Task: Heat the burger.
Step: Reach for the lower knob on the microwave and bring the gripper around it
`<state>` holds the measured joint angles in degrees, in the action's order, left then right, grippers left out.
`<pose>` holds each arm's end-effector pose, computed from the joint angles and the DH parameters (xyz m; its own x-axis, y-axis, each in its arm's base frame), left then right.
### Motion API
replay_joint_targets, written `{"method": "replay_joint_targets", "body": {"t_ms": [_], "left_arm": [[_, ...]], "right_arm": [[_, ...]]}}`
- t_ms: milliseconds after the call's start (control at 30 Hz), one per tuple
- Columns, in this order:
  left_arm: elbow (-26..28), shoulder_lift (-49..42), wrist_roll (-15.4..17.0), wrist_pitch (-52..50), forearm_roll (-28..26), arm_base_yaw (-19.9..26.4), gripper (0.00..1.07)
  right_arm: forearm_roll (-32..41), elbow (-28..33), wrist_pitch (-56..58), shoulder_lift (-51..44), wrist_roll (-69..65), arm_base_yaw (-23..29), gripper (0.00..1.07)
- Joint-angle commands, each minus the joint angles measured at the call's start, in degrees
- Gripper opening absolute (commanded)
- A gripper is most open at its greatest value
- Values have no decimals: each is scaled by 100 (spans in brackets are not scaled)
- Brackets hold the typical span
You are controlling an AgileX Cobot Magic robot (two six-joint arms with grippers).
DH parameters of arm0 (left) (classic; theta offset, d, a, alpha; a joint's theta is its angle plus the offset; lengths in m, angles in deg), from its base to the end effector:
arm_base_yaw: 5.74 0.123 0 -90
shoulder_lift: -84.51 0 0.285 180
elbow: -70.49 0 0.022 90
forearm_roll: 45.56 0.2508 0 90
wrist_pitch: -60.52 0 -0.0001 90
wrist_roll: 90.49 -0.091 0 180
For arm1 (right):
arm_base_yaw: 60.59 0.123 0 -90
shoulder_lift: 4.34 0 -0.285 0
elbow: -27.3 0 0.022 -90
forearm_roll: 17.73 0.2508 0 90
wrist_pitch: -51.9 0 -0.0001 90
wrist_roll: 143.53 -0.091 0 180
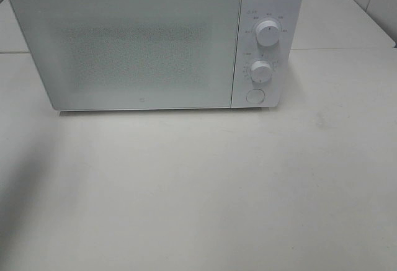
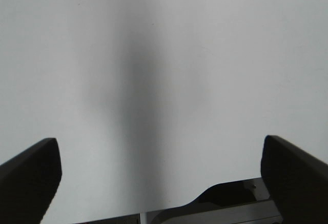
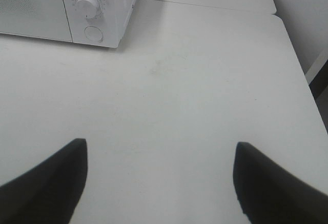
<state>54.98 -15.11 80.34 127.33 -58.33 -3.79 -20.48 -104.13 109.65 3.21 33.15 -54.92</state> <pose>0.2318 -0.0106 0.3153 -0.9470 0.0373 -0.3190 0.0963 0.9805 -0.1712 -0.0031 -0.0040 0.2817 -0.4040 -0.0077 -0.9147 -0.0488 0.9987 0.0132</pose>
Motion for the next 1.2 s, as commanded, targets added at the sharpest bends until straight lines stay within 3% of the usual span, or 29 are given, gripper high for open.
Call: {"method": "replay_joint_targets", "body": {"t_ms": [33, 100, 300, 367, 567, 867, 1033, 1200], "left_arm": [[-315, -275, 29, 23, -29, 149, 98], [-762, -642, 29, -132, 0, 160, 98], [-1324, -1037, 29, -195, 0, 160, 98], [-1845, -1432, 29, -195, 52, 160, 98], [-2418, -1954, 29, -206, 63, 160, 98], [-3100, -3140, 97, -613, 166, 160, 98], [-3197, -3925, 332, -504, 281, 160, 98], [-3191, -4463, 372, -510, 309, 155, 98]], "right_arm": [[-11, 11, -74, -155, 86, -23, 76], [-11, 11, -74, -155, 86, -23, 76], [-11, 11, -74, -155, 86, -23, 76], [-11, 11, -74, -149, 80, -23, 76], [-11, 11, -74, -149, 80, -23, 76], [-11, 11, -74, -149, 80, -23, 76], [-11, 11, -74, -149, 80, -23, 76], [-11, 11, -74, -149, 86, -23, 76]]}}
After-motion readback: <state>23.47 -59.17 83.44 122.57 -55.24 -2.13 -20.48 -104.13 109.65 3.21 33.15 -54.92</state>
